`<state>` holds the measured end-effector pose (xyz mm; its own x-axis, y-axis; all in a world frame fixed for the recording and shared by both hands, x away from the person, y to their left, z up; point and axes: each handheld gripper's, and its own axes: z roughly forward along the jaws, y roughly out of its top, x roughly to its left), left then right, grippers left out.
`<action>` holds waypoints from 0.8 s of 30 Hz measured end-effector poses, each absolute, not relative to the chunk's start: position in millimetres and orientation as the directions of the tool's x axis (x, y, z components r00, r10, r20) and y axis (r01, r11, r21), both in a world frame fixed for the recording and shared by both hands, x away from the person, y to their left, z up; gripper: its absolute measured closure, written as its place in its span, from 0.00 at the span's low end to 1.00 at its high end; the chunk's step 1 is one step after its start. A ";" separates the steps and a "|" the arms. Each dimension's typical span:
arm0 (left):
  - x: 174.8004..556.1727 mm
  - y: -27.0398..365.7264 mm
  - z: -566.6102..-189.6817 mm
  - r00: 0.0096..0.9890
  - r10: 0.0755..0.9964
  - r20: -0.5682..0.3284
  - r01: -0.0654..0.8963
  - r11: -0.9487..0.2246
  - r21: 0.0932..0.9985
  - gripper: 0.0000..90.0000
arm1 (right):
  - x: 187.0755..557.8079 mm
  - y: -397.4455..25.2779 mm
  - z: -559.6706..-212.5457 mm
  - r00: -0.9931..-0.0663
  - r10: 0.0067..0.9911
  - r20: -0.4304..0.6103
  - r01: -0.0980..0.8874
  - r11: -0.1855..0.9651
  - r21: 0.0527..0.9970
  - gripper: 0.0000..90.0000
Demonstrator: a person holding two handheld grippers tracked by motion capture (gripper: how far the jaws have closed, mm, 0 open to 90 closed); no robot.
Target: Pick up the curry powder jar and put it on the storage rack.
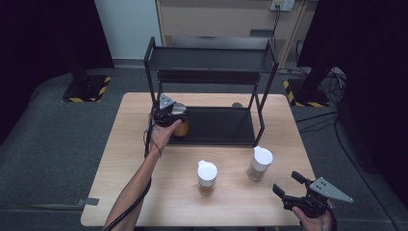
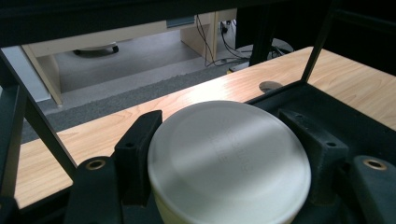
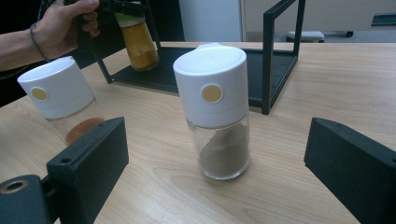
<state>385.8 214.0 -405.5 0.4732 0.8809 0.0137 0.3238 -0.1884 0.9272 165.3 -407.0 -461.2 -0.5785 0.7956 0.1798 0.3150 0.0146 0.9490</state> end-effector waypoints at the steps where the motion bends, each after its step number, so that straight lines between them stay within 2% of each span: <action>1: 386.0 214.7 -405.8 0.473 0.881 0.016 0.326 -0.192 0.926 0.36 | 165.4 -407.1 -461.2 -0.579 0.795 0.181 0.316 0.014 0.949 0.08; 24: 382.5 215.0 -417.6 0.465 0.885 0.019 0.313 -0.185 0.932 0.35 | 165.3 -407.7 -461.6 -0.579 0.795 0.181 0.314 0.013 0.949 0.08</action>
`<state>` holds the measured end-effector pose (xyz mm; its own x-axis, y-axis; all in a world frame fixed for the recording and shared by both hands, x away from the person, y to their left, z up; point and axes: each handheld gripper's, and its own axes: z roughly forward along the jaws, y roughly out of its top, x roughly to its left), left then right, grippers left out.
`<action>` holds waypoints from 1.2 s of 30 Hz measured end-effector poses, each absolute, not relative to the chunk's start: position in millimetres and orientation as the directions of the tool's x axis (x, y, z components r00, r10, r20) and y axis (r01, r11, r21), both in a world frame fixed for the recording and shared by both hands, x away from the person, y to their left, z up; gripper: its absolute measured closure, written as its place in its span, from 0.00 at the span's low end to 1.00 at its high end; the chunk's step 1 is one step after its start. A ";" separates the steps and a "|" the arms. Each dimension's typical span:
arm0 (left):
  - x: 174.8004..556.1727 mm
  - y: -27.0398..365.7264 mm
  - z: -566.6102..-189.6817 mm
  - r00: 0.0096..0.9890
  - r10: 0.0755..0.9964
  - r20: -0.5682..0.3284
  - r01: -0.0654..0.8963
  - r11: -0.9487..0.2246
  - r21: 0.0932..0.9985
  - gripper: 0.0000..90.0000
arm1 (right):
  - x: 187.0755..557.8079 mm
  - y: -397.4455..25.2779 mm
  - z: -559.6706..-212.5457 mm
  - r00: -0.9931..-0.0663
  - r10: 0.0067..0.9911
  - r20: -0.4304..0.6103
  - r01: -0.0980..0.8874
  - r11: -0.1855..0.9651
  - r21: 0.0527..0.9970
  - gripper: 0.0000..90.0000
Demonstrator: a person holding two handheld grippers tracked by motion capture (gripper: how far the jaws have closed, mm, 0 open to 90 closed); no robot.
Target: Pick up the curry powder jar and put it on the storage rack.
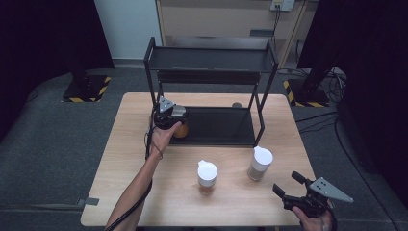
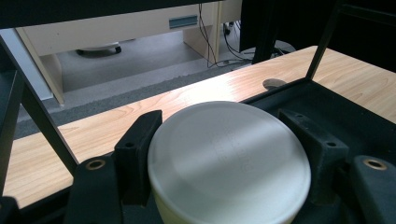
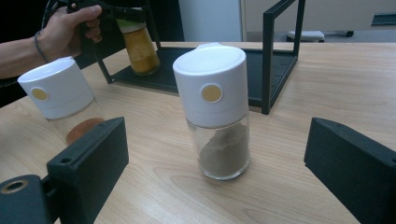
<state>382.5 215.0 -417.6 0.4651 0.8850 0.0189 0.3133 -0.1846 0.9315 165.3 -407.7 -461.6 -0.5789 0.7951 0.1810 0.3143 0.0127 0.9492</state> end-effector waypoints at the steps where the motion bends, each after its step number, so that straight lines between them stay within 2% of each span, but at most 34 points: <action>1: 381.8 214.8 -418.7 0.465 0.885 0.021 0.309 -0.185 0.933 0.35 | 165.2 -407.6 -461.6 -0.579 0.795 0.181 0.314 0.013 0.949 0.08; 6: 381.9 213.5 -419.8 0.472 0.881 0.027 0.298 -0.189 0.936 0.35 | 165.1 -407.3 -461.3 -0.580 0.795 0.180 0.314 0.015 0.949 0.08; 9: 382.5 214.1 -419.1 0.470 0.882 0.005 0.296 -0.163 0.941 0.28 | 165.0 -407.4 -461.5 -0.579 0.795 0.180 0.313 0.013 0.950 0.08; 20: 380.0 210.8 -394.4 0.504 0.862 0.060 0.256 -0.216 0.942 0.12 | 164.7 -407.8 -461.5 -0.580 0.794 0.180 0.311 0.012 0.950 0.08; 31: 372.9 224.9 -369.1 0.549 0.834 0.050 0.252 -0.222 0.942 0.02 | 164.5 -407.4 -461.1 -0.581 0.795 0.176 0.309 0.016 0.951 0.08; 36: 364.4 233.5 -359.0 0.573 0.818 0.045 0.235 -0.217 0.948 0.02 | 164.3 -407.2 -460.9 -0.581 0.795 0.175 0.309 0.016 0.951 0.08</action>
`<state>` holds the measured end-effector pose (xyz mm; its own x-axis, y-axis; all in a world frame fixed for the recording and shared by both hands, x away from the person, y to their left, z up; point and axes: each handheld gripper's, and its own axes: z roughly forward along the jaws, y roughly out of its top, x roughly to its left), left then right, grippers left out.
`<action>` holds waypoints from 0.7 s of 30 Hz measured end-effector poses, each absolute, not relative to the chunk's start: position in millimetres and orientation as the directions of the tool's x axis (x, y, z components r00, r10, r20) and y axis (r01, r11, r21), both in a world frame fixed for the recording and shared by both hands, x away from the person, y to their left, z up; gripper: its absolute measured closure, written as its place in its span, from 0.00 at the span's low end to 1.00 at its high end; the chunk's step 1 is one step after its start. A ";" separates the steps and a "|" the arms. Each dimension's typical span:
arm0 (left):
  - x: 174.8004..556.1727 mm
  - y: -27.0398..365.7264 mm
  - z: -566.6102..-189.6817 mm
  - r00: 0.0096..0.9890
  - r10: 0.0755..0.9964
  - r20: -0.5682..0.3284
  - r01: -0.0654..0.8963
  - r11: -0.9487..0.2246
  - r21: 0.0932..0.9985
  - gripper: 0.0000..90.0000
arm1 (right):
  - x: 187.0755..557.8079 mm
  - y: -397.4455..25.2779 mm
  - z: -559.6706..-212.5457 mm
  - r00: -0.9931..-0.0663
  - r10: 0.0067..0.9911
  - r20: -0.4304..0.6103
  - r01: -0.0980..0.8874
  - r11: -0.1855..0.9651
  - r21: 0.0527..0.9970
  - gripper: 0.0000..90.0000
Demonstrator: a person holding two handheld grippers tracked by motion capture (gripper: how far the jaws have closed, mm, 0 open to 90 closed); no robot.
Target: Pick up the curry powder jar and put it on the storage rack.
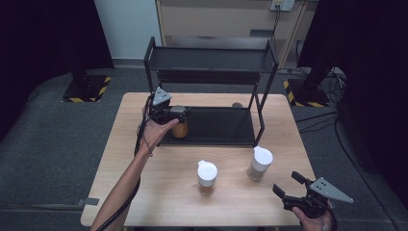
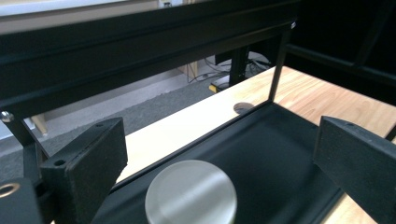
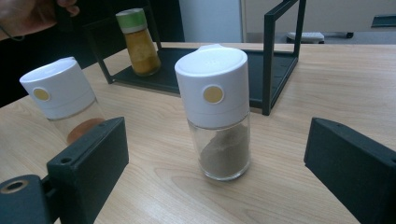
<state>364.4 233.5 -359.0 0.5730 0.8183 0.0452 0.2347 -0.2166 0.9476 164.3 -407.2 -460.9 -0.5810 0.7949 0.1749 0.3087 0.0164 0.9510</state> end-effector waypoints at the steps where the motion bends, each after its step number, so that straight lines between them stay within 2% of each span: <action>1: 362.4 235.0 -357.1 0.577 0.815 0.046 0.229 -0.216 0.949 0.02 | 164.4 -407.1 -460.9 -0.581 0.795 0.175 0.309 0.017 0.951 0.08; 21: 315.4 256.7 -333.4 0.685 0.726 0.063 0.138 -0.214 0.967 0.03 | 164.6 -406.1 -460.2 -0.584 0.794 0.171 0.310 0.023 0.951 0.08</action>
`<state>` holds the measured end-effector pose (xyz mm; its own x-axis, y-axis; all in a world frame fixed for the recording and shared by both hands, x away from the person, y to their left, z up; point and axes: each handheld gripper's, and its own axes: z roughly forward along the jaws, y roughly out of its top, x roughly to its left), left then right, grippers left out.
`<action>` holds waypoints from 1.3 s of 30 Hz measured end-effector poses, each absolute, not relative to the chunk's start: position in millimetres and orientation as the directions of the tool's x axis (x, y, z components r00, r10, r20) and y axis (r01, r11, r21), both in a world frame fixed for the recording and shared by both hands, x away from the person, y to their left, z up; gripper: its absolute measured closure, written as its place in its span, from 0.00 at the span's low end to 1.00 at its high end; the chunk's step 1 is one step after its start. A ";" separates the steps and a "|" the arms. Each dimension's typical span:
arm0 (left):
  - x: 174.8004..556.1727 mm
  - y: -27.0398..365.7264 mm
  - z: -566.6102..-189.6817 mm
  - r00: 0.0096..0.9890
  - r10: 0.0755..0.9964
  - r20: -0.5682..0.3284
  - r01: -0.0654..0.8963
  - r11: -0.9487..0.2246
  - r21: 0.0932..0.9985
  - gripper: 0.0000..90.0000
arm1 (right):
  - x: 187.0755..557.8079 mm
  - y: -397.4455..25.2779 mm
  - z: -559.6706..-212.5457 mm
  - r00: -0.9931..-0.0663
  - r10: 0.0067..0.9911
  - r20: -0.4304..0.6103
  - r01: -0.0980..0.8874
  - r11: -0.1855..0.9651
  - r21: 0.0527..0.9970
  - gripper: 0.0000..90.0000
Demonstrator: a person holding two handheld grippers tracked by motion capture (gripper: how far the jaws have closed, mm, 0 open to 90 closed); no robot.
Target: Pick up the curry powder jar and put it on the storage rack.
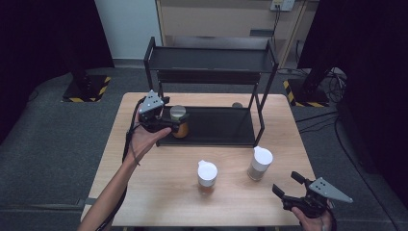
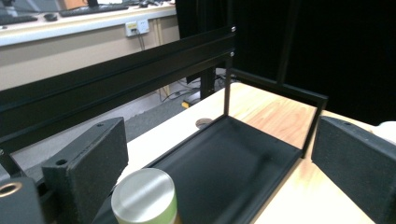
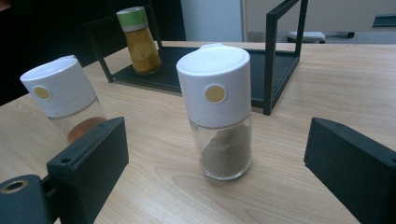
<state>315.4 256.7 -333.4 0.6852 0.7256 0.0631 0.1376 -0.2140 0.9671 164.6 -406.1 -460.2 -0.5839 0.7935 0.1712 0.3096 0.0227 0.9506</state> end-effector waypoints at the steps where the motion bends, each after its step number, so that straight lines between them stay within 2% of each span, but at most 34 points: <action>1: 312.7 258.6 -333.1 0.690 0.721 0.061 0.135 -0.212 0.968 0.03 | 164.7 -406.1 -460.3 -0.584 0.793 0.171 0.309 0.022 0.951 0.08; 18: 263.0 280.9 -338.9 0.751 0.657 0.064 0.094 -0.203 0.975 0.03 | 165.1 -404.4 -459.7 -0.585 0.793 0.167 0.311 0.029 0.950 0.08; 34: 218.7 320.8 -385.2 0.686 0.727 -0.022 0.123 -0.086 0.989 0.02 | 165.2 -403.4 -459.0 -0.586 0.794 0.162 0.312 0.037 0.949 0.08; 39: 207.4 327.3 -397.8 0.662 0.749 -0.029 0.138 -0.083 0.987 0.01 | 165.2 -403.3 -459.0 -0.585 0.795 0.162 0.312 0.037 0.949 0.08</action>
<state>207.4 327.3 -397.8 0.6619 0.7490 -0.0292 0.1380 -0.0835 0.9869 165.2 -403.3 -459.0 -0.5849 0.7949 0.1617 0.3123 0.0367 0.9493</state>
